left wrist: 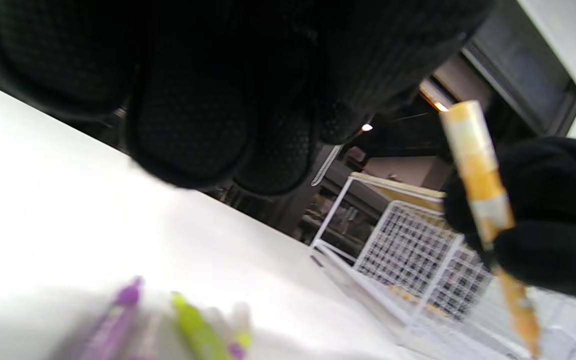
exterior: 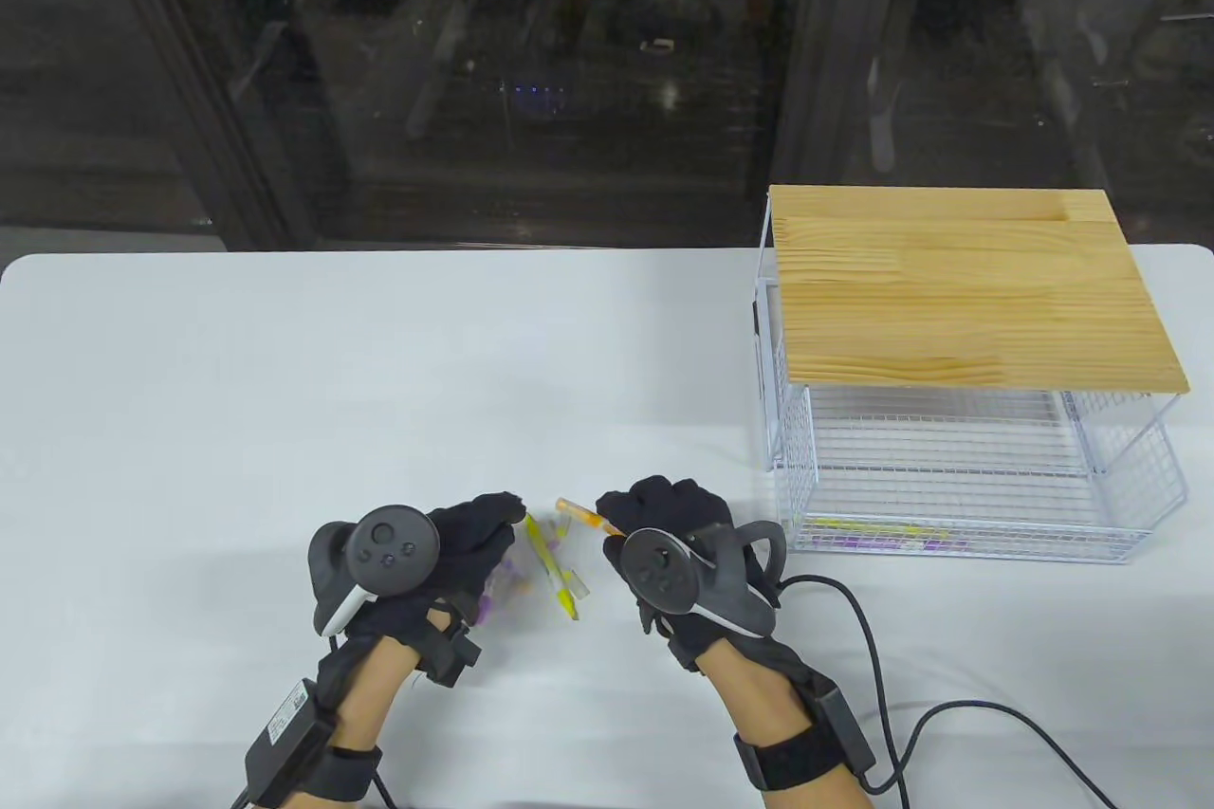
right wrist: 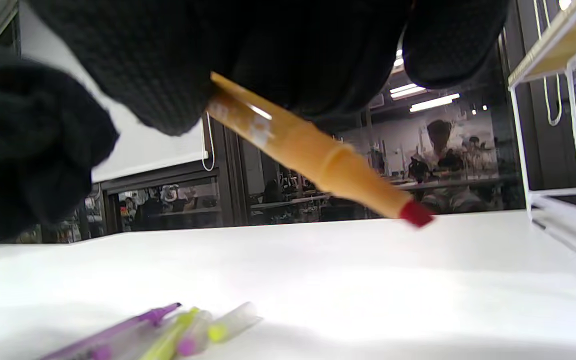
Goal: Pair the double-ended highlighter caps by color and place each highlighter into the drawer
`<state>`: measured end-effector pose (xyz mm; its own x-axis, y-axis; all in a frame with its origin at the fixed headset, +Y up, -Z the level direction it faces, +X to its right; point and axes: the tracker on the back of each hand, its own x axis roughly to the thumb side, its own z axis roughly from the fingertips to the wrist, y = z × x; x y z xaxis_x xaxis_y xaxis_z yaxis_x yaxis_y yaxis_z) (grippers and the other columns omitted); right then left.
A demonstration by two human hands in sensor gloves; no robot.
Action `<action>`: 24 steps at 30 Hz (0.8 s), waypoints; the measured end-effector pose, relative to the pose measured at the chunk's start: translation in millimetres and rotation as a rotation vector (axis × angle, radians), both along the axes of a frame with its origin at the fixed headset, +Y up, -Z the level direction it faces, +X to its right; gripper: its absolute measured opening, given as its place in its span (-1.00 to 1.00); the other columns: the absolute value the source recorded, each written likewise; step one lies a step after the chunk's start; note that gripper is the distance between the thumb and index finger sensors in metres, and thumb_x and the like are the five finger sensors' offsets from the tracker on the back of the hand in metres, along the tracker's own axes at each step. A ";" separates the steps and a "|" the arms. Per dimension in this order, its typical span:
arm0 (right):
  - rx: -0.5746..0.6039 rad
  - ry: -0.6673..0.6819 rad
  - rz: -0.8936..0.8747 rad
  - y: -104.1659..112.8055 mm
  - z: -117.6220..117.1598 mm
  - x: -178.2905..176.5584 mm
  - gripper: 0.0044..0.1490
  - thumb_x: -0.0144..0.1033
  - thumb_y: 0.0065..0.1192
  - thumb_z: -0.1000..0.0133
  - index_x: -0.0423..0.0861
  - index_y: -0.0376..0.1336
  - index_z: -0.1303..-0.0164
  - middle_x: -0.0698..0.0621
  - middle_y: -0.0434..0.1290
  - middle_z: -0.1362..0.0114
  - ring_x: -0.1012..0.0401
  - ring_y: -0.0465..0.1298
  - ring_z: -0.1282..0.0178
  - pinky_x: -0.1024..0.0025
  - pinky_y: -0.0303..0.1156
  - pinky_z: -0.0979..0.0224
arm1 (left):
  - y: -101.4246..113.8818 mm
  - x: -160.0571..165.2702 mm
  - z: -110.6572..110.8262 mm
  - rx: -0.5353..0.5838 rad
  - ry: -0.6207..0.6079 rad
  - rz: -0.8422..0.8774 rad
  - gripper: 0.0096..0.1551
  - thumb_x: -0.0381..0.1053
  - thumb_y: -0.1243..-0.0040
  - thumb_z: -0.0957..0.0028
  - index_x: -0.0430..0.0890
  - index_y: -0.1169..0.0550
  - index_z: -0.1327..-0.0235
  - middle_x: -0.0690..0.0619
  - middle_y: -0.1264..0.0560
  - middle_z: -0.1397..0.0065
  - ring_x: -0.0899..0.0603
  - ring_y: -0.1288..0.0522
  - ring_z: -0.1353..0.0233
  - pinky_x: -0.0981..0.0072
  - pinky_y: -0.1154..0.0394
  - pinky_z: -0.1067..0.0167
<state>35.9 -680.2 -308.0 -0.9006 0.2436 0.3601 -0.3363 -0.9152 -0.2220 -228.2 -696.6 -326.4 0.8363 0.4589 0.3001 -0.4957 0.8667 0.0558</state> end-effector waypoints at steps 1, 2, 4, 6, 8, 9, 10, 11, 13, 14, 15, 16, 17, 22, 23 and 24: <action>-0.010 0.001 -0.029 -0.6 -1.0 1.5 -0.40 -0.02 0.45 0.05 0.12 0.38 -0.22 0.09 0.52 -0.22 0.07 0.54 -0.12 -0.08 0.40 -0.35 | -1.2 -1.0 -0.7 -0.010 0.015 -0.029 -0.53 0.06 -0.31 0.11 0.09 -0.71 -0.08 0.04 -0.80 0.00 -0.18 -0.76 0.16 -0.15 -0.65 0.16; -0.029 0.010 -0.077 -1.7 -2.9 4.0 -0.40 -0.02 0.44 0.04 0.11 0.37 -0.22 0.09 0.52 -0.22 0.07 0.54 -0.12 -0.09 0.40 -0.35 | -3.3 -1.7 -2.3 -0.017 0.028 -0.077 -0.53 0.07 -0.32 0.12 0.09 -0.71 -0.08 0.05 -0.80 0.01 -0.17 -0.76 0.17 -0.14 -0.65 0.17; -0.064 0.014 -0.154 -3.7 -5.7 7.9 -0.39 -0.01 0.43 0.04 0.09 0.36 -0.22 0.07 0.53 -0.21 0.06 0.55 -0.11 -0.10 0.40 -0.34 | -7.7 -0.5 -5.0 -0.060 0.039 -0.155 -0.54 0.08 -0.33 0.12 0.10 -0.72 -0.06 0.06 -0.80 0.03 -0.17 -0.76 0.17 -0.13 -0.65 0.16; -0.099 0.020 -0.230 -5.3 -8.6 12.5 -0.40 0.00 0.45 0.05 0.08 0.37 -0.20 0.08 0.55 -0.18 0.07 0.57 -0.09 -0.12 0.41 -0.33 | -13.5 3.2 -7.4 -0.097 0.025 -0.212 -0.53 0.09 -0.36 0.14 0.10 -0.72 -0.06 0.07 -0.80 0.04 -0.16 -0.75 0.17 -0.13 -0.65 0.16; -0.128 0.020 -0.292 -7.1 -11.6 17.0 -0.39 0.03 0.47 0.07 0.07 0.38 -0.17 0.08 0.58 -0.15 0.08 0.60 -0.05 -0.12 0.43 -0.31 | -20.5 9.0 -9.3 -0.143 -0.005 -0.267 -0.53 0.09 -0.39 0.15 0.13 -0.72 -0.06 0.09 -0.79 0.02 -0.17 -0.72 0.08 -0.13 -0.64 0.13; -0.152 0.024 -0.322 -8.5 -13.3 19.3 -0.39 0.04 0.47 0.07 0.06 0.39 -0.16 0.08 0.59 -0.14 0.09 0.61 -0.04 -0.13 0.43 -0.30 | -24.0 13.3 -9.5 -0.154 -0.019 -0.306 -0.54 0.09 -0.40 0.16 0.16 -0.73 -0.05 0.09 -0.77 -0.02 -0.19 -0.69 0.01 -0.15 -0.62 0.09; -0.166 0.026 -0.337 -9.4 -14.3 20.6 -0.39 0.05 0.48 0.08 0.06 0.39 -0.14 0.09 0.60 -0.13 0.09 0.61 -0.03 -0.13 0.43 -0.30 | -25.9 16.5 -9.9 -0.153 -0.031 -0.338 -0.57 0.08 -0.41 0.16 0.18 -0.74 -0.02 0.10 -0.75 -0.05 -0.19 -0.67 -0.03 -0.15 -0.61 0.07; -0.181 0.032 -0.357 -11.1 -15.5 22.0 -0.40 0.06 0.48 0.08 0.06 0.40 -0.13 0.10 0.61 -0.12 0.09 0.62 -0.02 -0.13 0.44 -0.29 | -28.5 21.1 -10.1 -0.158 -0.045 -0.390 -0.58 0.06 -0.42 0.17 0.21 -0.75 0.00 0.11 -0.73 -0.08 -0.18 -0.64 -0.07 -0.15 -0.60 0.05; -0.203 0.039 -0.372 -13.4 -17.5 22.9 -0.39 0.06 0.49 0.09 0.06 0.40 -0.12 0.09 0.61 -0.12 0.09 0.62 -0.02 -0.13 0.44 -0.29 | -31.9 28.6 -9.4 -0.159 -0.068 -0.466 -0.55 0.04 -0.44 0.17 0.27 -0.73 -0.04 0.12 -0.69 -0.15 -0.18 -0.59 -0.17 -0.16 -0.57 -0.02; -0.210 0.043 -0.367 -14.4 -17.9 22.9 -0.39 0.07 0.49 0.09 0.06 0.40 -0.12 0.09 0.61 -0.12 0.09 0.62 -0.02 -0.13 0.44 -0.29 | -32.7 32.4 -8.7 -0.151 -0.076 -0.502 -0.54 0.03 -0.44 0.17 0.29 -0.72 -0.05 0.13 -0.67 -0.18 -0.17 -0.57 -0.20 -0.16 -0.56 -0.04; -0.209 0.042 -0.361 -14.9 -18.0 22.7 -0.40 0.06 0.49 0.09 0.06 0.40 -0.12 0.09 0.61 -0.12 0.09 0.62 -0.02 -0.14 0.43 -0.29 | -33.3 34.4 -8.4 -0.144 -0.080 -0.520 -0.53 0.02 -0.45 0.17 0.30 -0.71 -0.05 0.13 -0.66 -0.20 -0.17 -0.55 -0.22 -0.17 -0.56 -0.06; -0.206 0.041 -0.346 -15.4 -18.1 22.1 -0.40 0.06 0.49 0.09 0.07 0.40 -0.12 0.09 0.61 -0.13 0.08 0.61 -0.03 -0.14 0.43 -0.29 | -33.9 37.5 -7.7 -0.132 -0.088 -0.543 -0.52 0.01 -0.46 0.18 0.32 -0.71 -0.05 0.14 -0.65 -0.21 -0.17 -0.54 -0.24 -0.17 -0.55 -0.07; -0.205 0.041 -0.335 -15.6 -18.1 21.7 -0.40 0.06 0.49 0.09 0.07 0.40 -0.12 0.09 0.61 -0.13 0.09 0.61 -0.03 -0.14 0.43 -0.29 | -34.7 39.8 -7.3 -0.123 -0.097 -0.560 -0.51 0.02 -0.46 0.18 0.32 -0.70 -0.06 0.14 -0.64 -0.22 -0.16 -0.54 -0.25 -0.17 -0.55 -0.08; -0.200 0.042 -0.311 -16.3 -17.2 19.3 -0.40 0.05 0.49 0.09 0.07 0.40 -0.13 0.09 0.60 -0.13 0.08 0.60 -0.04 -0.14 0.42 -0.30 | -37.4 48.7 -5.2 -0.084 -0.140 -0.589 -0.50 0.02 -0.49 0.20 0.32 -0.70 -0.06 0.17 -0.64 -0.21 -0.14 -0.54 -0.25 -0.15 -0.56 -0.07; -0.199 0.042 -0.308 -16.4 -17.2 19.1 -0.41 0.05 0.49 0.07 0.07 0.40 -0.13 0.09 0.60 -0.14 0.08 0.60 -0.04 -0.15 0.42 -0.30 | -37.7 49.8 -5.1 -0.073 -0.147 -0.591 -0.50 0.02 -0.50 0.21 0.32 -0.70 -0.05 0.17 -0.64 -0.20 -0.14 -0.54 -0.25 -0.14 -0.56 -0.07; -0.198 0.042 -0.307 -16.2 -17.1 19.1 -0.41 0.05 0.49 0.07 0.07 0.40 -0.13 0.09 0.60 -0.13 0.08 0.60 -0.04 -0.14 0.42 -0.30 | -37.9 51.3 -5.0 -0.078 -0.150 -0.599 -0.51 0.02 -0.50 0.21 0.33 -0.71 -0.04 0.18 -0.65 -0.20 -0.14 -0.54 -0.25 -0.14 -0.56 -0.07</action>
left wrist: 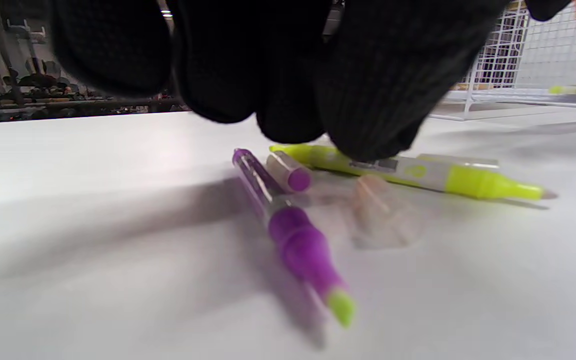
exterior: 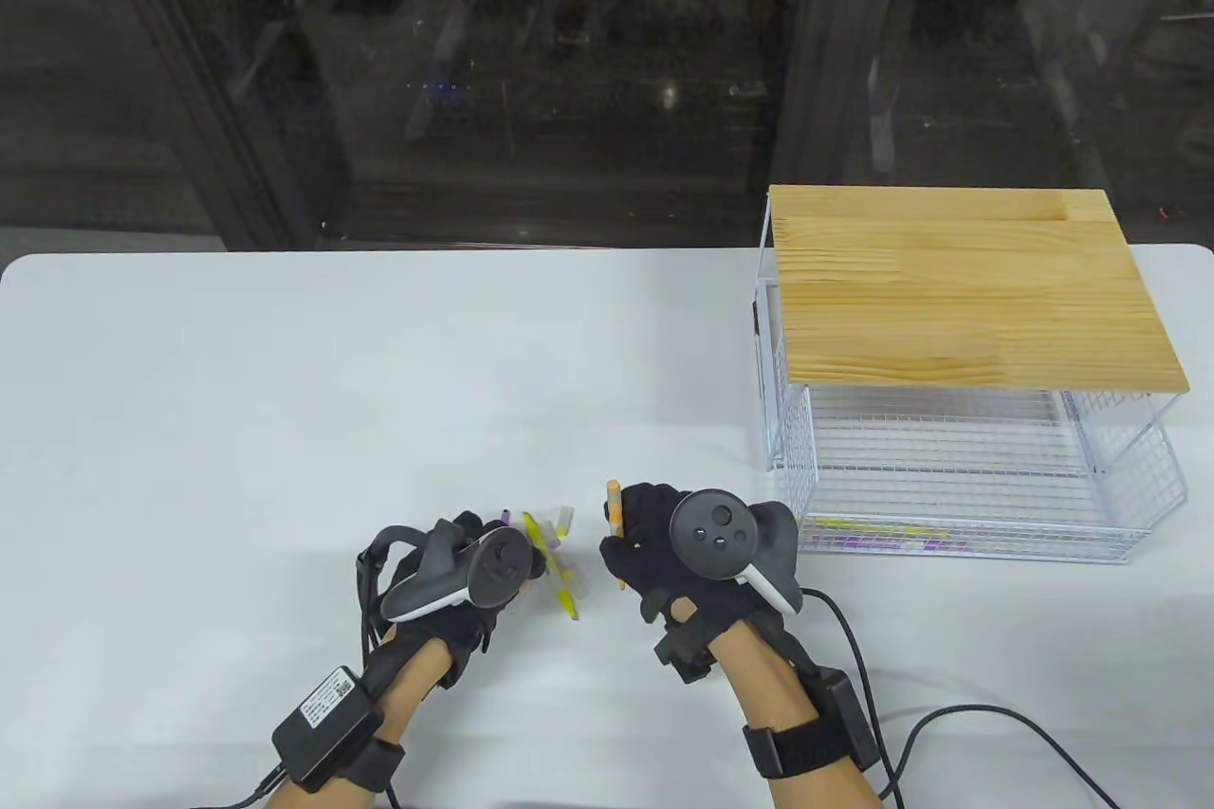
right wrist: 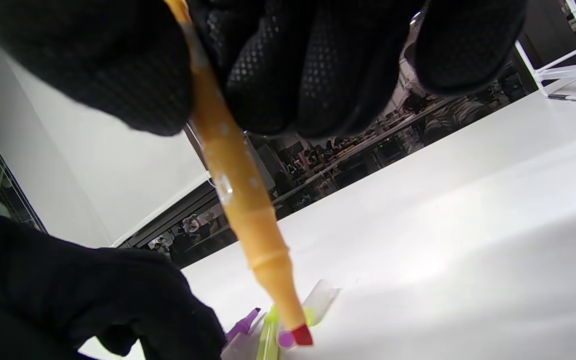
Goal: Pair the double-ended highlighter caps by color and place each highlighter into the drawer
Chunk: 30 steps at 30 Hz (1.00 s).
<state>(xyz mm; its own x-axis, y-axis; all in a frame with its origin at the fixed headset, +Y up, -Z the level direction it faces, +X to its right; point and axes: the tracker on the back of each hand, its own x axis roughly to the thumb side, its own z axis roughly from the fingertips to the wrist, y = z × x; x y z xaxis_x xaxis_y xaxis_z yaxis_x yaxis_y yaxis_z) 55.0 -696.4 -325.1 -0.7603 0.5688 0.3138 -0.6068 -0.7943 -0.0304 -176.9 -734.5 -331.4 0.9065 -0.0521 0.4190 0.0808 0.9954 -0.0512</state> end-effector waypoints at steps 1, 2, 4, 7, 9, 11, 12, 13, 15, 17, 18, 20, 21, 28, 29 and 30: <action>0.000 0.000 -0.001 -0.1 -0.1 0.1 -0.41 0.05 0.49 0.08 0.07 0.40 -0.13 0.09 0.60 -0.13 0.08 0.60 -0.04 -0.15 0.42 -0.30 | -0.5 0.9 0.2 -0.003 0.000 -0.009 -0.51 0.02 -0.50 0.21 0.33 -0.71 -0.04 0.18 -0.65 -0.20 -0.14 -0.54 -0.25 -0.14 -0.56 -0.07; -0.001 0.000 -0.002 0.1 0.1 -0.1 -0.41 0.05 0.49 0.08 0.07 0.40 -0.13 0.09 0.60 -0.13 0.08 0.60 -0.04 -0.14 0.42 -0.30 | -1.1 1.8 0.3 -0.004 -0.002 -0.021 -0.51 0.02 -0.50 0.21 0.32 -0.71 -0.04 0.18 -0.65 -0.20 -0.14 -0.54 -0.25 -0.15 -0.56 -0.07; 0.001 0.000 -0.002 0.1 0.1 -0.1 -0.41 0.05 0.49 0.07 0.07 0.40 -0.12 0.09 0.60 -0.13 0.08 0.60 -0.04 -0.14 0.42 -0.30 | -2.9 2.9 0.1 -0.011 -0.008 -0.036 -0.49 0.03 -0.51 0.22 0.30 -0.71 -0.06 0.18 -0.65 -0.20 -0.14 -0.54 -0.26 -0.14 -0.56 -0.07; -0.001 0.002 -0.001 0.1 0.1 -0.3 -0.40 0.05 0.49 0.08 0.07 0.40 -0.13 0.09 0.60 -0.13 0.08 0.60 -0.05 -0.14 0.42 -0.30 | -6.0 4.5 -0.4 -0.029 -0.016 -0.055 -0.48 0.05 -0.52 0.23 0.28 -0.70 -0.07 0.18 -0.64 -0.21 -0.14 -0.53 -0.26 -0.15 -0.56 -0.07; -0.003 0.003 -0.002 0.1 0.3 -0.7 -0.41 0.05 0.49 0.07 0.07 0.40 -0.13 0.09 0.60 -0.13 0.08 0.60 -0.05 -0.14 0.42 -0.30 | -5.7 5.1 -0.3 -0.018 -0.016 -0.060 -0.48 0.06 -0.53 0.24 0.27 -0.70 -0.07 0.18 -0.65 -0.20 -0.14 -0.54 -0.26 -0.15 -0.56 -0.07; -0.004 0.004 0.000 0.0 0.4 -1.0 -0.40 0.05 0.49 0.08 0.07 0.40 -0.13 0.09 0.60 -0.13 0.08 0.60 -0.05 -0.14 0.42 -0.30 | -5.5 5.5 -0.1 -0.019 -0.016 -0.065 -0.47 0.08 -0.53 0.25 0.26 -0.70 -0.07 0.17 -0.65 -0.20 -0.15 -0.54 -0.26 -0.15 -0.56 -0.07; -0.004 0.005 0.000 0.0 0.5 -1.1 -0.41 0.05 0.49 0.07 0.07 0.40 -0.12 0.08 0.60 -0.13 0.08 0.60 -0.05 -0.14 0.42 -0.30 | -5.1 5.6 0.2 -0.017 -0.018 -0.069 -0.46 0.11 -0.53 0.26 0.26 -0.70 -0.07 0.17 -0.65 -0.20 -0.15 -0.54 -0.26 -0.15 -0.56 -0.07; -0.004 0.005 0.000 0.0 0.5 -1.2 -0.40 0.05 0.49 0.08 0.07 0.40 -0.13 0.08 0.60 -0.13 0.08 0.60 -0.05 -0.14 0.42 -0.30 | -5.2 5.9 0.4 -0.017 -0.020 -0.073 -0.45 0.13 -0.54 0.27 0.25 -0.70 -0.08 0.17 -0.65 -0.21 -0.15 -0.53 -0.27 -0.16 -0.56 -0.07; -0.004 0.006 0.001 0.1 0.6 -1.4 -0.40 0.05 0.49 0.08 0.07 0.40 -0.13 0.08 0.60 -0.13 0.08 0.60 -0.05 -0.14 0.42 -0.30 | -5.9 6.5 0.7 -0.023 -0.020 -0.092 -0.44 0.16 -0.54 0.29 0.25 -0.70 -0.07 0.17 -0.64 -0.21 -0.16 -0.53 -0.27 -0.16 -0.55 -0.07; -0.004 0.007 -0.001 0.1 0.6 -1.4 -0.40 0.05 0.49 0.08 0.07 0.40 -0.13 0.08 0.59 -0.13 0.08 0.60 -0.05 -0.14 0.42 -0.30 | -6.0 6.9 0.7 -0.021 -0.019 -0.099 -0.43 0.18 -0.53 0.28 0.25 -0.70 -0.08 0.16 -0.65 -0.21 -0.16 -0.54 -0.26 -0.15 -0.56 -0.05; -0.003 0.007 -0.002 0.1 0.6 -1.4 -0.40 0.05 0.49 0.08 0.07 0.40 -0.12 0.08 0.60 -0.13 0.08 0.60 -0.05 -0.14 0.42 -0.30 | -5.3 7.1 1.3 -0.015 -0.024 -0.091 -0.42 0.18 -0.53 0.29 0.25 -0.69 -0.10 0.16 -0.65 -0.22 -0.16 -0.54 -0.26 -0.14 -0.56 -0.05; -0.004 0.007 -0.002 0.1 0.5 -1.4 -0.41 0.05 0.49 0.08 0.07 0.40 -0.13 0.08 0.59 -0.13 0.08 0.60 -0.05 -0.14 0.42 -0.30 | -5.7 8.0 1.3 -0.020 -0.031 -0.086 -0.41 0.18 -0.53 0.29 0.26 -0.68 -0.11 0.16 -0.64 -0.23 -0.16 -0.54 -0.27 -0.14 -0.56 -0.05; -0.003 0.006 -0.003 0.1 0.6 -1.5 -0.41 0.05 0.49 0.07 0.07 0.40 -0.13 0.08 0.60 -0.13 0.08 0.60 -0.05 -0.14 0.42 -0.30 | -6.4 9.1 1.6 -0.024 -0.034 -0.094 -0.42 0.17 -0.54 0.29 0.27 -0.69 -0.10 0.16 -0.64 -0.23 -0.16 -0.54 -0.27 -0.14 -0.56 -0.05; -0.002 0.008 -0.007 0.1 0.6 -1.6 -0.41 0.05 0.49 0.08 0.07 0.40 -0.13 0.09 0.60 -0.13 0.08 0.60 -0.05 -0.14 0.42 -0.30 | -9.6 15.5 3.0 -0.031 -0.051 -0.156 -0.47 0.17 -0.53 0.28 0.29 -0.71 -0.05 0.16 -0.63 -0.24 -0.16 -0.53 -0.28 -0.14 -0.56 -0.06; -0.001 0.007 -0.009 0.2 0.5 -1.3 -0.41 0.05 0.49 0.08 0.07 0.40 -0.13 0.09 0.60 -0.13 0.08 0.60 -0.04 -0.14 0.42 -0.30 | -9.8 16.1 3.1 -0.030 -0.054 -0.158 -0.47 0.17 -0.53 0.28 0.28 -0.71 -0.05 0.16 -0.63 -0.24 -0.15 -0.53 -0.28 -0.13 -0.56 -0.06; -0.002 0.006 -0.016 0.1 0.3 -1.0 -0.40 0.05 0.49 0.08 0.07 0.40 -0.13 0.09 0.60 -0.13 0.08 0.60 -0.04 -0.14 0.42 -0.30 | -9.7 16.7 3.3 -0.030 -0.056 -0.156 -0.47 0.16 -0.53 0.28 0.27 -0.71 -0.05 0.16 -0.63 -0.24 -0.16 -0.53 -0.28 -0.14 -0.56 -0.06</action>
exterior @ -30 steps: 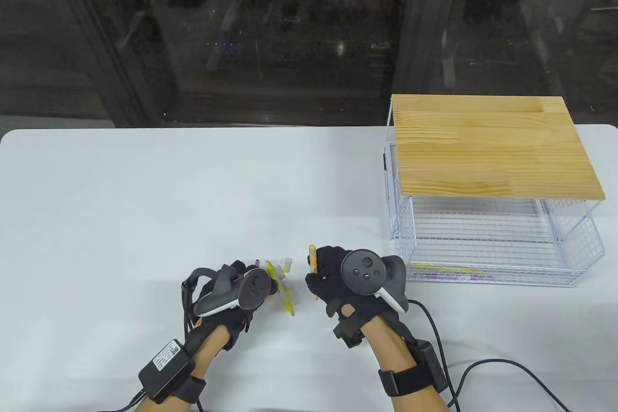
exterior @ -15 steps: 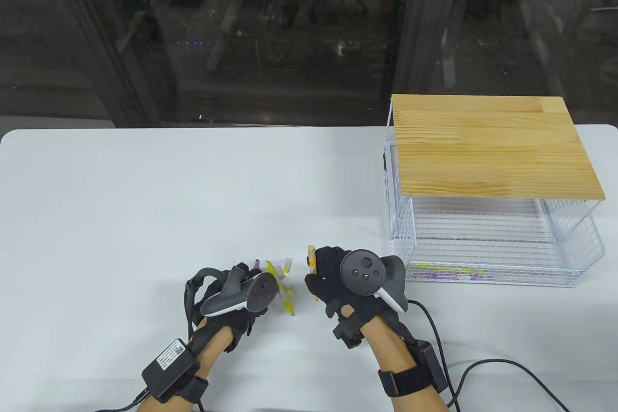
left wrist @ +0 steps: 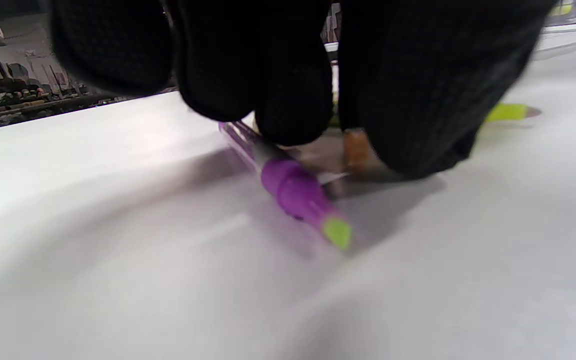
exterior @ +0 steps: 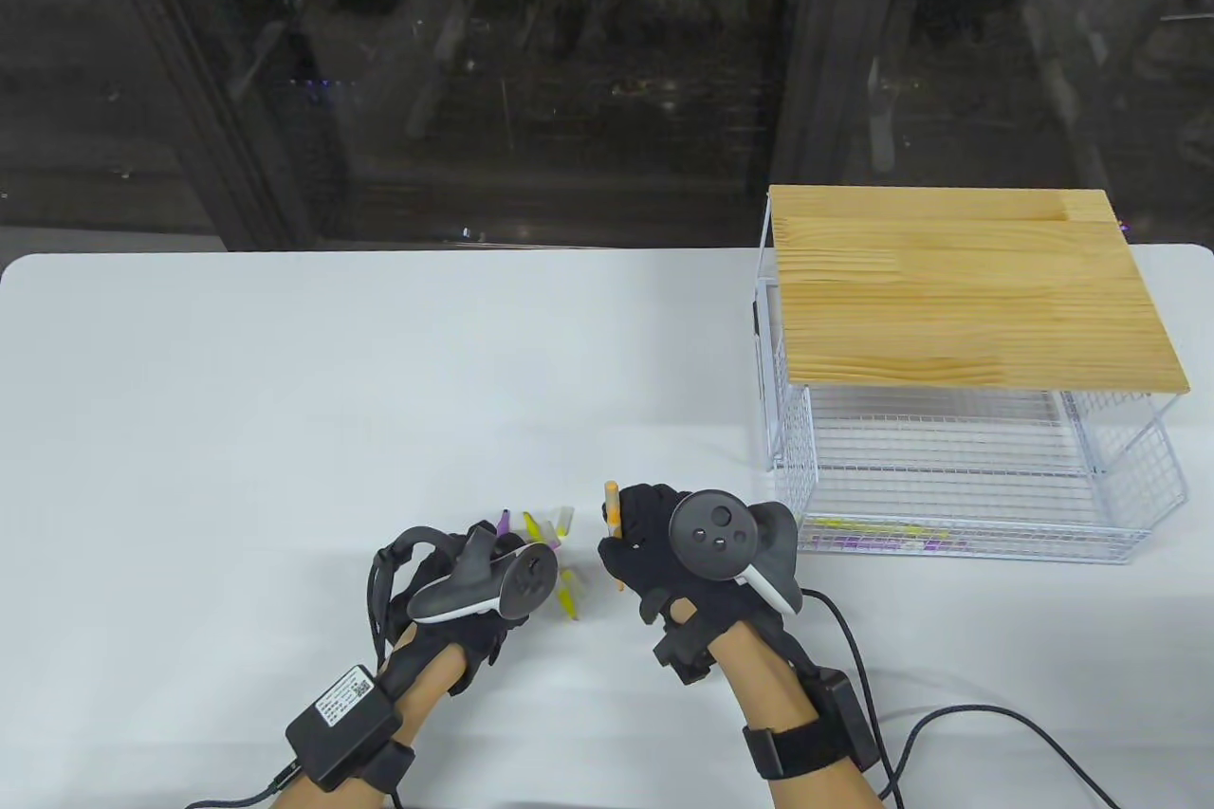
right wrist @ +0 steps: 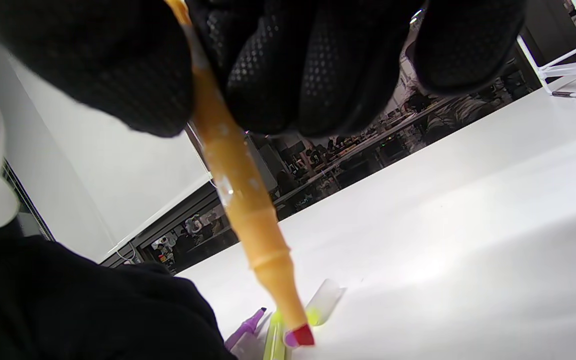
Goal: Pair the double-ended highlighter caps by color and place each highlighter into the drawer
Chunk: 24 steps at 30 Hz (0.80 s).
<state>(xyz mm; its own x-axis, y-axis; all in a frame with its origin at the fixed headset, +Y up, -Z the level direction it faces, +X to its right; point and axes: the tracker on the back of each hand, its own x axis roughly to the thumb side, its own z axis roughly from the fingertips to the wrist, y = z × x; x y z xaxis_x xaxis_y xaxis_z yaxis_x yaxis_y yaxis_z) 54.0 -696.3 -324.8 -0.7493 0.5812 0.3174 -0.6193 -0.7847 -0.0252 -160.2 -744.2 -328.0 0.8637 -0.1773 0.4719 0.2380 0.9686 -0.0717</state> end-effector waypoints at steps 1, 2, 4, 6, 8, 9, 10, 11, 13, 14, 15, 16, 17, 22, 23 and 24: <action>0.000 0.000 -0.005 0.1 -0.1 0.2 -0.41 0.05 0.50 0.08 0.07 0.41 -0.12 0.08 0.60 -0.13 0.08 0.60 -0.04 -0.14 0.42 -0.30 | 0.0 0.5 0.1 0.002 -0.001 -0.002 -0.47 0.16 -0.53 0.28 0.27 -0.71 -0.04 0.16 -0.63 -0.24 -0.16 -0.53 -0.28 -0.14 -0.56 -0.06; -0.001 0.002 -0.007 0.2 -0.2 0.4 -0.41 0.04 0.51 0.09 0.07 0.41 -0.12 0.08 0.60 -0.13 0.08 0.60 -0.04 -0.14 0.42 -0.30 | 0.2 0.7 0.2 0.003 -0.003 -0.002 -0.48 0.16 -0.53 0.28 0.26 -0.71 -0.04 0.16 -0.63 -0.24 -0.15 -0.53 -0.28 -0.14 -0.56 -0.06; -0.003 0.004 -0.009 0.4 -0.2 1.1 -0.42 0.03 0.53 0.09 0.07 0.42 -0.11 0.08 0.60 -0.12 0.08 0.60 -0.05 -0.14 0.42 -0.30 | 0.2 0.8 0.2 0.000 -0.003 0.001 -0.48 0.16 -0.53 0.27 0.24 -0.72 -0.03 0.16 -0.63 -0.24 -0.16 -0.53 -0.28 -0.14 -0.56 -0.06; -0.005 0.006 -0.018 0.5 -0.5 2.0 -0.42 0.03 0.54 0.10 0.08 0.42 -0.10 0.08 0.60 -0.11 0.08 0.60 -0.04 -0.14 0.41 -0.31 | 0.8 -0.2 0.0 -0.002 0.000 0.011 -0.49 0.16 -0.52 0.26 0.22 -0.73 -0.03 0.16 -0.63 -0.24 -0.16 -0.52 -0.28 -0.15 -0.56 -0.07; -0.004 0.006 -0.027 0.6 -0.8 3.0 -0.42 0.03 0.54 0.10 0.08 0.43 -0.09 0.08 0.60 -0.10 0.08 0.59 -0.04 -0.14 0.41 -0.31 | 3.2 -2.3 -0.1 0.006 0.006 0.037 -0.49 0.16 -0.51 0.25 0.21 -0.72 -0.03 0.15 -0.64 -0.23 -0.16 -0.53 -0.28 -0.15 -0.55 -0.07; -0.005 0.006 -0.030 0.7 -0.9 3.4 -0.42 0.03 0.54 0.10 0.08 0.43 -0.09 0.08 0.60 -0.10 0.08 0.59 -0.04 -0.14 0.41 -0.30 | 5.0 -4.0 -0.2 0.006 0.012 0.058 -0.49 0.16 -0.50 0.25 0.21 -0.72 -0.03 0.15 -0.64 -0.23 -0.16 -0.52 -0.28 -0.15 -0.55 -0.07; -0.005 0.006 -0.034 0.7 -1.0 3.8 -0.42 0.03 0.54 0.10 0.08 0.43 -0.09 0.09 0.60 -0.10 0.08 0.59 -0.04 -0.14 0.41 -0.31 | 6.7 -5.7 -0.2 0.007 0.018 0.079 -0.49 0.16 -0.50 0.24 0.20 -0.72 -0.04 0.15 -0.64 -0.24 -0.17 -0.52 -0.28 -0.16 -0.55 -0.07; -0.004 0.005 -0.041 0.8 -1.0 4.2 -0.42 0.03 0.54 0.10 0.08 0.42 -0.09 0.08 0.60 -0.10 0.08 0.59 -0.04 -0.14 0.41 -0.31 | 8.0 -7.1 -0.3 0.009 0.021 0.097 -0.49 0.15 -0.49 0.24 0.19 -0.72 -0.04 0.15 -0.64 -0.24 -0.17 -0.52 -0.28 -0.17 -0.55 -0.07; -0.004 0.005 -0.049 0.9 -1.3 4.9 -0.43 0.04 0.54 0.10 0.08 0.42 -0.08 0.08 0.60 -0.10 0.08 0.59 -0.03 -0.14 0.41 -0.31 | 12.0 -11.8 -0.3 0.010 0.035 0.146 -0.49 0.15 -0.48 0.23 0.17 -0.71 -0.05 0.15 -0.63 -0.25 -0.18 -0.52 -0.29 -0.17 -0.54 -0.08; -0.006 0.006 -0.052 0.8 -1.3 5.3 -0.42 0.04 0.54 0.11 0.08 0.42 -0.08 0.09 0.60 -0.10 0.08 0.59 -0.03 -0.14 0.41 -0.31 | 14.1 -14.5 -0.4 0.011 0.041 0.175 -0.49 0.15 -0.47 0.23 0.17 -0.71 -0.05 0.15 -0.63 -0.25 -0.18 -0.52 -0.29 -0.17 -0.55 -0.08; -0.005 0.006 -0.057 0.7 -1.4 5.6 -0.42 0.04 0.54 0.11 0.07 0.42 -0.08 0.09 0.60 -0.09 0.08 0.59 -0.03 -0.14 0.41 -0.31 | 15.2 -16.1 -0.5 0.007 0.045 0.194 -0.48 0.15 -0.47 0.23 0.16 -0.70 -0.06 0.14 -0.63 -0.25 -0.18 -0.52 -0.29 -0.17 -0.54 -0.07; -0.006 0.007 -0.060 0.7 -1.4 5.7 -0.42 0.04 0.53 0.11 0.07 0.42 -0.08 0.09 0.60 -0.09 0.08 0.59 -0.03 -0.14 0.41 -0.31 | 17.4 -18.8 -0.3 0.003 0.055 0.217 -0.49 0.14 -0.47 0.22 0.15 -0.71 -0.06 0.14 -0.63 -0.25 -0.18 -0.52 -0.28 -0.18 -0.55 -0.07; -0.007 0.008 -0.062 0.7 -1.5 5.8 -0.42 0.04 0.53 0.10 0.07 0.42 -0.08 0.09 0.59 -0.09 0.08 0.59 -0.03 -0.14 0.41 -0.31 | 18.6 -20.3 -0.1 0.005 0.059 0.229 -0.49 0.14 -0.47 0.22 0.15 -0.71 -0.06 0.13 -0.63 -0.25 -0.18 -0.53 -0.28 -0.18 -0.55 -0.07; -0.014 0.010 -0.093 0.7 -1.7 7.4 -0.42 0.04 0.51 0.10 0.07 0.40 -0.08 0.09 0.58 -0.10 0.07 0.58 -0.04 -0.15 0.40 -0.31 | 29.4 -29.6 2.5 0.034 0.076 0.315 -0.48 0.14 -0.45 0.21 0.13 -0.70 -0.07 0.13 -0.63 -0.25 -0.19 -0.53 -0.27 -0.18 -0.55 -0.06; -0.014 0.010 -0.107 0.8 -1.9 8.2 -0.42 0.04 0.51 0.10 0.07 0.40 -0.08 0.09 0.58 -0.10 0.07 0.58 -0.04 -0.15 0.40 -0.31 | 32.1 -31.2 3.6 0.042 0.080 0.337 -0.48 0.14 -0.45 0.21 0.14 -0.70 -0.07 0.13 -0.63 -0.25 -0.19 -0.53 -0.27 -0.18 -0.55 -0.06; -0.014 0.008 -0.120 1.0 -1.9 9.0 -0.42 0.04 0.51 0.10 0.07 0.40 -0.08 0.09 0.58 -0.10 0.07 0.58 -0.05 -0.15 0.40 -0.31 | 34.8 -32.8 4.7 0.049 0.079 0.361 -0.48 0.14 -0.44 0.21 0.13 -0.70 -0.07 0.12 -0.63 -0.25 -0.19 -0.53 -0.27 -0.18 -0.55 -0.06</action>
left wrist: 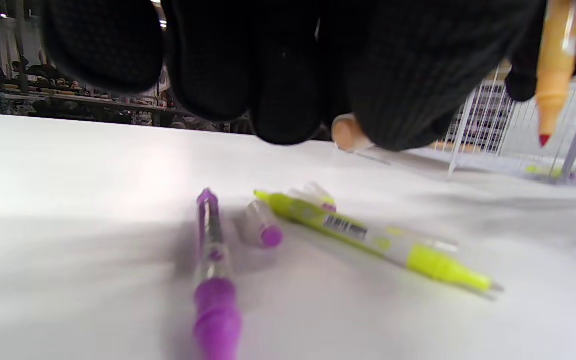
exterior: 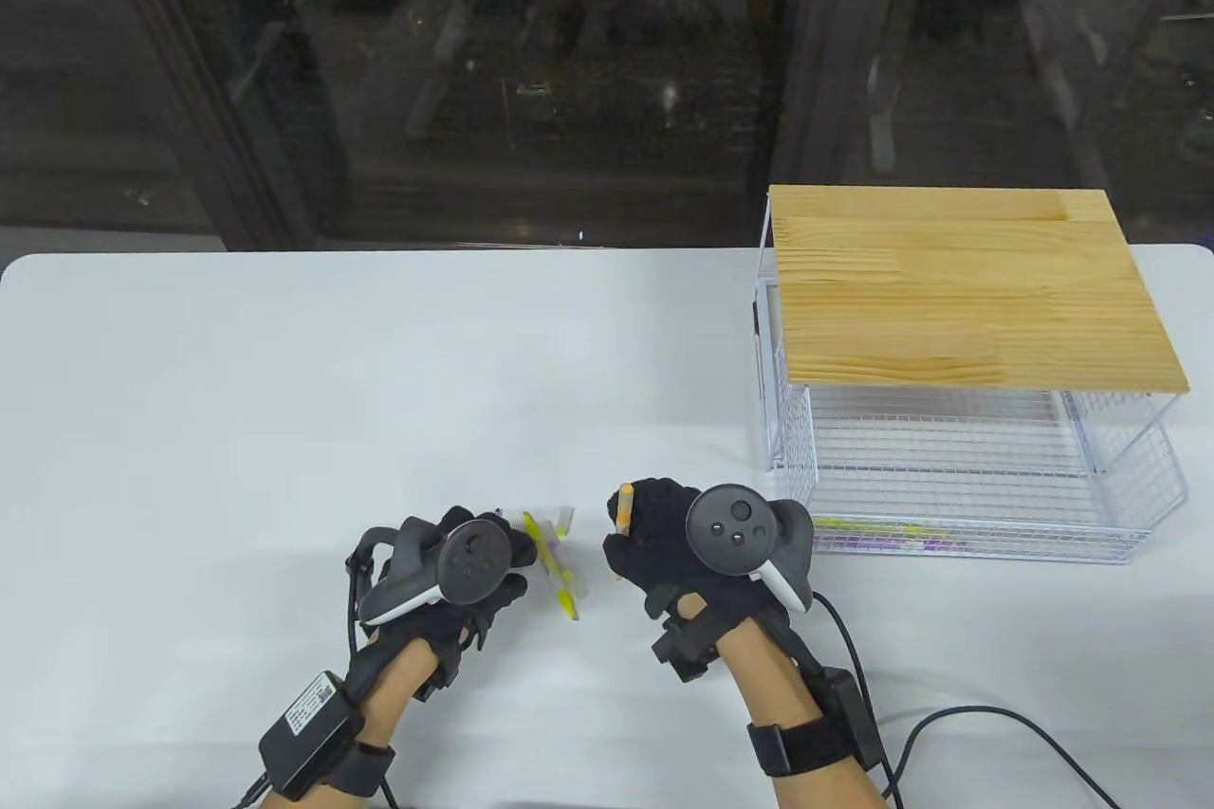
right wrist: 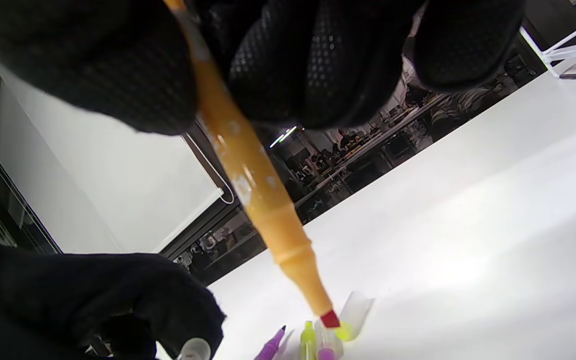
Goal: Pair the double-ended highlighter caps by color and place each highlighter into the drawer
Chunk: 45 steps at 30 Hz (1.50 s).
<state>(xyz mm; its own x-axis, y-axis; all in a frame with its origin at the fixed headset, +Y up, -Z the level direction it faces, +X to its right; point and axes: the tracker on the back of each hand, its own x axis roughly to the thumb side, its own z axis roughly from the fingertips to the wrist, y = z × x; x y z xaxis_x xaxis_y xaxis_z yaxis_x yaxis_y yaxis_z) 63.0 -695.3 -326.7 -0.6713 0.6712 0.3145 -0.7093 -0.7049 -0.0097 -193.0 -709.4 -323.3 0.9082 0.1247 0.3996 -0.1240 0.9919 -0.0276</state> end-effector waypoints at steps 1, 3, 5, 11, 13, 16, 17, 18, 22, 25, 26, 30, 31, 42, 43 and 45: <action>0.001 -0.001 -0.011 0.2 0.0 0.7 -0.42 0.04 0.51 0.10 0.07 0.40 -0.08 0.09 0.58 -0.11 0.07 0.58 -0.05 -0.15 0.40 -0.31 | 1.4 -0.7 0.7 0.003 0.001 0.011 -0.48 0.14 -0.44 0.20 0.13 -0.69 -0.07 0.12 -0.63 -0.25 -0.19 -0.53 -0.27 -0.18 -0.55 -0.06; 0.007 -0.006 -0.038 0.6 -0.1 2.6 -0.43 0.03 0.51 0.09 0.08 0.39 -0.09 0.09 0.58 -0.12 0.07 0.57 -0.06 -0.14 0.40 -0.31 | 4.9 -2.5 2.5 0.013 0.000 0.038 -0.48 0.14 -0.43 0.20 0.13 -0.69 -0.08 0.12 -0.63 -0.25 -0.19 -0.53 -0.27 -0.18 -0.55 -0.06; 0.013 -0.008 -0.080 1.1 -0.1 4.5 -0.43 0.03 0.51 0.09 0.09 0.39 -0.09 0.09 0.57 -0.13 0.07 0.57 -0.06 -0.14 0.40 -0.31 | 7.3 -3.9 3.6 0.022 -0.003 0.068 -0.48 0.14 -0.43 0.20 0.13 -0.69 -0.08 0.12 -0.63 -0.25 -0.19 -0.53 -0.27 -0.18 -0.55 -0.05; -0.010 0.014 -0.221 0.5 -0.8 8.7 -0.45 0.03 0.53 0.09 0.16 0.40 -0.10 0.11 0.58 -0.16 0.08 0.58 -0.09 -0.14 0.40 -0.32 | 8.8 -7.7 3.4 0.011 0.004 0.141 -0.48 0.14 -0.42 0.19 0.14 -0.68 -0.09 0.12 -0.63 -0.25 -0.19 -0.54 -0.26 -0.17 -0.55 -0.05; -0.016 0.020 -0.245 -0.2 -1.4 9.4 -0.46 0.03 0.54 0.09 0.19 0.40 -0.09 0.11 0.59 -0.17 0.08 0.59 -0.09 -0.14 0.41 -0.32 | 8.1 -9.1 2.4 0.003 0.011 0.163 -0.48 0.14 -0.41 0.19 0.13 -0.69 -0.09 0.12 -0.63 -0.25 -0.19 -0.54 -0.26 -0.17 -0.56 -0.04; -0.033 0.036 -0.269 -1.4 -2.0 9.6 -0.47 0.03 0.55 0.09 0.23 0.40 -0.09 0.13 0.59 -0.19 0.07 0.59 -0.11 -0.14 0.41 -0.32 | 7.0 -11.5 1.1 -0.012 0.022 0.189 -0.48 0.14 -0.41 0.18 0.13 -0.68 -0.09 0.11 -0.63 -0.25 -0.20 -0.54 -0.25 -0.18 -0.55 -0.04; -0.037 0.040 -0.276 -1.7 -2.0 9.6 -0.47 0.02 0.56 0.09 0.25 0.41 -0.09 0.13 0.59 -0.20 0.07 0.59 -0.11 -0.14 0.41 -0.33 | 6.8 -12.0 0.8 -0.014 0.024 0.193 -0.48 0.13 -0.41 0.18 0.12 -0.68 -0.09 0.11 -0.63 -0.25 -0.20 -0.54 -0.25 -0.18 -0.55 -0.04; -0.036 0.039 -0.285 -1.8 -1.8 9.4 -0.48 0.03 0.56 0.09 0.26 0.41 -0.08 0.13 0.60 -0.20 0.07 0.59 -0.11 -0.14 0.41 -0.33 | 6.7 -12.6 0.6 -0.015 0.028 0.197 -0.48 0.13 -0.40 0.18 0.12 -0.68 -0.10 0.11 -0.63 -0.25 -0.20 -0.54 -0.25 -0.18 -0.56 -0.04; -0.074 0.077 -0.287 -2.8 -2.4 7.1 -0.47 0.03 0.57 0.10 0.27 0.42 -0.09 0.15 0.61 -0.21 0.07 0.60 -0.13 -0.15 0.40 -0.33 | 7.0 -14.0 0.1 -0.016 0.034 0.215 -0.48 0.13 -0.40 0.17 0.12 -0.68 -0.10 0.11 -0.62 -0.25 -0.20 -0.54 -0.24 -0.17 -0.56 -0.03; -0.080 0.081 -0.284 -4.4 -2.6 4.6 -0.46 0.02 0.58 0.10 0.27 0.42 -0.10 0.14 0.62 -0.22 0.07 0.60 -0.13 -0.15 0.41 -0.33 | 6.3 -13.8 -0.1 -0.024 0.031 0.234 -0.48 0.12 -0.39 0.17 0.12 -0.68 -0.10 0.11 -0.63 -0.25 -0.20 -0.55 -0.24 -0.18 -0.56 -0.03; -0.082 0.083 -0.281 -4.6 -2.6 4.2 -0.45 0.01 0.58 0.10 0.27 0.42 -0.11 0.14 0.62 -0.22 0.07 0.61 -0.13 -0.15 0.41 -0.33 | 6.2 -13.7 -0.1 -0.026 0.030 0.236 -0.48 0.12 -0.39 0.17 0.12 -0.68 -0.10 0.10 -0.62 -0.25 -0.20 -0.55 -0.24 -0.18 -0.56 -0.03; -0.090 0.087 -0.285 -4.7 -2.3 2.9 -0.44 0.00 0.59 0.10 0.27 0.42 -0.12 0.14 0.63 -0.23 0.07 0.61 -0.12 -0.15 0.41 -0.33 | 5.9 -13.1 0.0 -0.025 0.024 0.234 -0.48 0.12 -0.39 0.16 0.12 -0.67 -0.11 0.10 -0.63 -0.25 -0.20 -0.55 -0.24 -0.18 -0.56 -0.03; -0.094 0.089 -0.285 -5.2 -2.4 2.7 -0.44 0.00 0.59 0.11 0.26 0.42 -0.12 0.14 0.63 -0.23 0.07 0.61 -0.12 -0.15 0.41 -0.33 | 5.8 -12.9 0.0 -0.026 0.022 0.238 -0.48 0.13 -0.39 0.16 0.12 -0.67 -0.11 0.10 -0.63 -0.25 -0.20 -0.55 -0.24 -0.17 -0.56 -0.03; -0.115 0.106 -0.267 -7.9 -2.2 -2.6 -0.43 -0.02 0.59 0.10 0.26 0.42 -0.14 0.13 0.63 -0.24 0.07 0.61 -0.12 -0.15 0.41 -0.32 | 4.3 -12.0 -0.1 -0.044 0.008 0.287 -0.48 0.12 -0.38 0.16 0.12 -0.67 -0.11 0.08 -0.65 -0.25 -0.22 -0.57 -0.23 -0.18 -0.57 -0.02; -0.117 0.107 -0.266 -8.2 -2.3 -3.1 -0.43 -0.02 0.59 0.10 0.26 0.42 -0.14 0.13 0.63 -0.24 0.07 0.61 -0.12 -0.15 0.41 -0.32 | 4.4 -12.2 -0.2 -0.043 0.010 0.292 -0.48 0.12 -0.37 0.16 0.11 -0.66 -0.12 0.08 -0.67 -0.24 -0.22 -0.59 -0.22 -0.18 -0.58 -0.01; -0.128 0.117 -0.267 -9.0 -2.5 -4.0 -0.43 -0.03 0.58 0.09 0.25 0.42 -0.15 0.12 0.63 -0.24 0.06 0.61 -0.12 -0.15 0.41 -0.32 | 4.2 -12.6 -0.5 -0.051 0.008 0.303 -0.48 0.11 -0.37 0.15 0.11 -0.66 -0.13 0.07 -0.68 -0.24 -0.22 -0.60 -0.21 -0.17 -0.58 0.00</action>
<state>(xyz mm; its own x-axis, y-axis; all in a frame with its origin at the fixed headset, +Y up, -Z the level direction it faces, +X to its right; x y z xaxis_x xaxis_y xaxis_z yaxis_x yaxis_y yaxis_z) 59.1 -704.2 -329.3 -0.4304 0.8578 0.2809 -0.8606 -0.4838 0.1590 -205.6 -705.2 -323.8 0.8297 0.4101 0.3787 -0.4146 0.9070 -0.0740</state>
